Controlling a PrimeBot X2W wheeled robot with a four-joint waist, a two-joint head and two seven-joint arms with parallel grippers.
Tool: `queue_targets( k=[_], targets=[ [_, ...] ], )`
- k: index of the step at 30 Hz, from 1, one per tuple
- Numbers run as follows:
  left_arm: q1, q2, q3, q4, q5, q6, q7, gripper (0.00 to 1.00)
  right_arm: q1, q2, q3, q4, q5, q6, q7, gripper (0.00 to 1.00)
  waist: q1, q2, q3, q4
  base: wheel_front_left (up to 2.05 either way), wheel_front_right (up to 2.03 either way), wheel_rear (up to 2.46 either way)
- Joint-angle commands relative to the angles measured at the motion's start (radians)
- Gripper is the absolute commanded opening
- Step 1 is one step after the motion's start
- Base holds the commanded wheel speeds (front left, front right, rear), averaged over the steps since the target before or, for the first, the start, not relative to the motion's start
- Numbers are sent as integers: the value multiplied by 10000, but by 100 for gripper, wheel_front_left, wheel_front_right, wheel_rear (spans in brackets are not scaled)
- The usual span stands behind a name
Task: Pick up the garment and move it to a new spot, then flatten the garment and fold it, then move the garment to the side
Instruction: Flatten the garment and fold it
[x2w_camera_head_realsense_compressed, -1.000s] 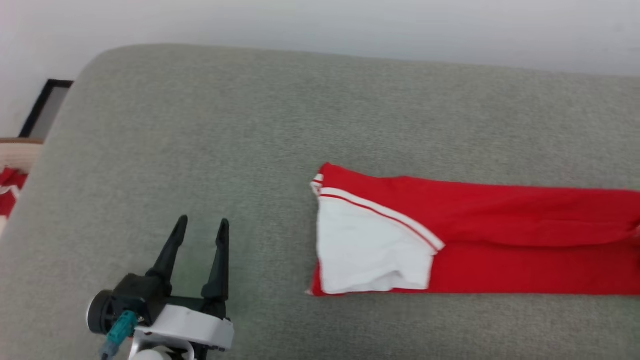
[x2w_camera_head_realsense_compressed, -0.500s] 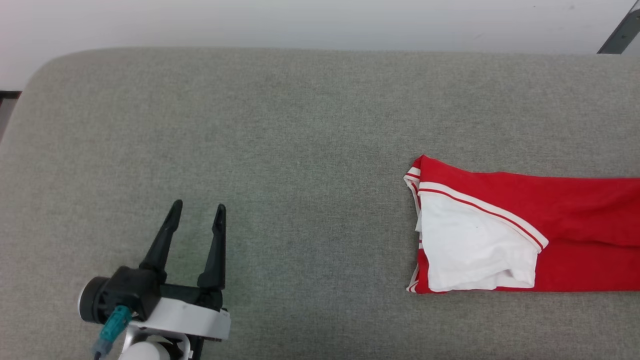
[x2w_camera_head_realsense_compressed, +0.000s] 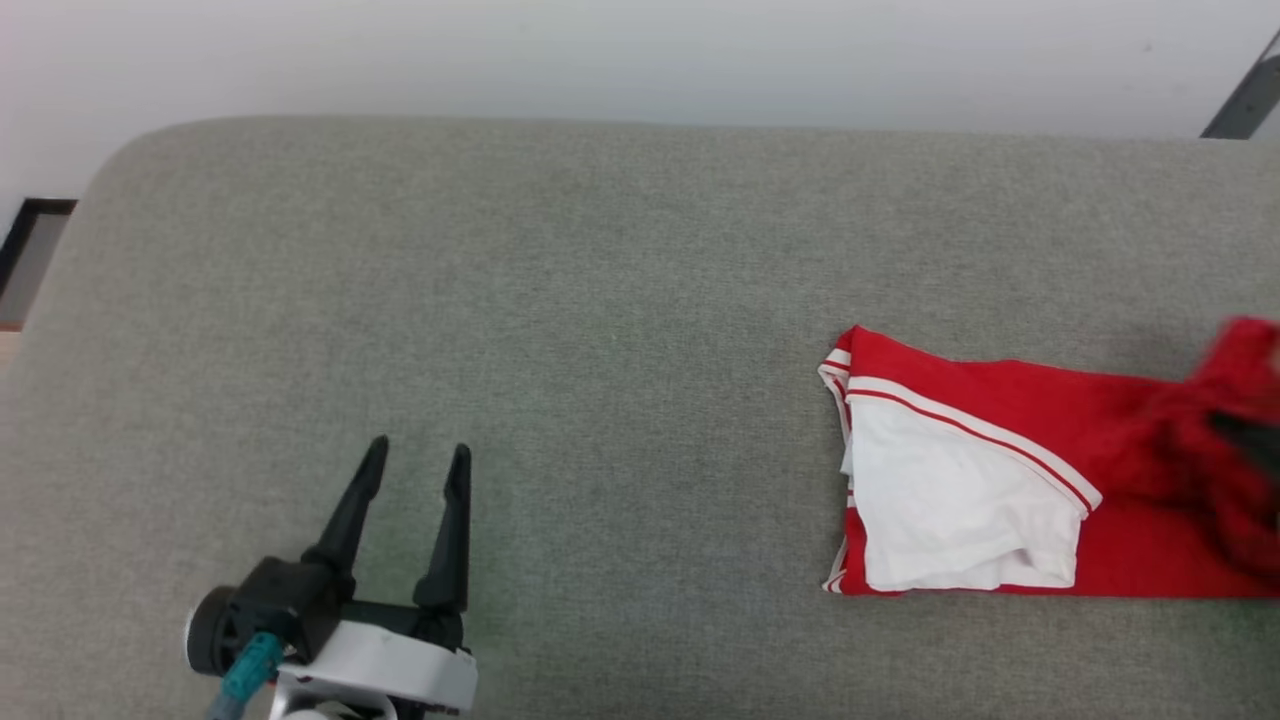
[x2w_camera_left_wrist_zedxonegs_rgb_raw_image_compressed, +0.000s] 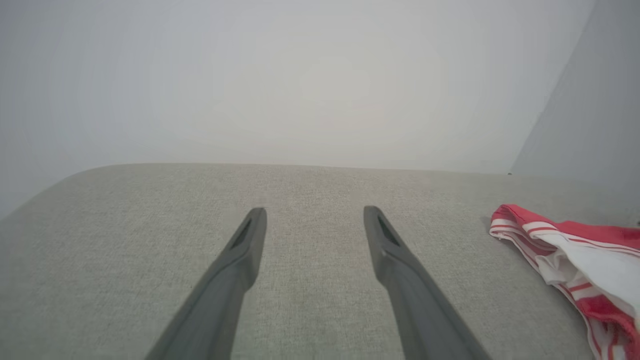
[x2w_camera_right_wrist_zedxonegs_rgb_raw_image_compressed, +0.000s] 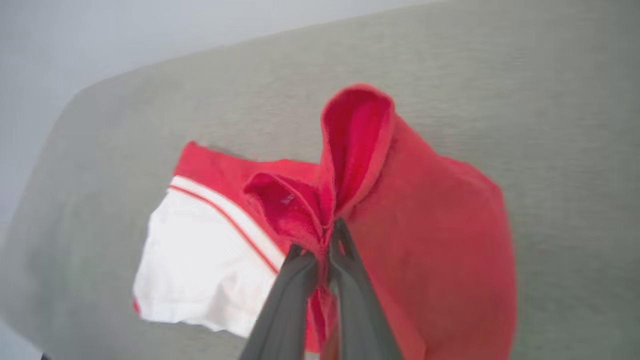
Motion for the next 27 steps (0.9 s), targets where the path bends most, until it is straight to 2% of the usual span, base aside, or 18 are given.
queue_targets(
  k=[1, 6, 13, 19, 27],
  targets=[
    [121, -15, 16, 8, -29, -19, -7, 100, 113, 203, 235, -333, 12, -16, 133, 0, 0, 0, -27, 93, 0, 0, 0],
    [122, -115, 9, 95, -173, -19, -7, 100, -183, 1134, 1324, -1534, -244, -16, 619, 0, 0, 0, 51, 333, 0, 0, 0],
    [-130, -165, -311, 236, -266, -19, -7, 100, -937, 1968, 2393, -926, -838, -16, 348, 0, 0, 0, 277, 810, 0, 0, 0],
    [-243, -208, -349, 315, -408, -19, -7, 100, -1413, 2138, 2930, -143, -1142, -15, -28, 0, 0, 0, 461, 1052, 0, 0, 0],
    [-330, -297, -470, 466, -536, -19, -7, 100, -1563, 1995, 3707, 962, -1460, -16, -534, 0, 0, 0, 490, 1209, 0, 0, 0]
  ],
)
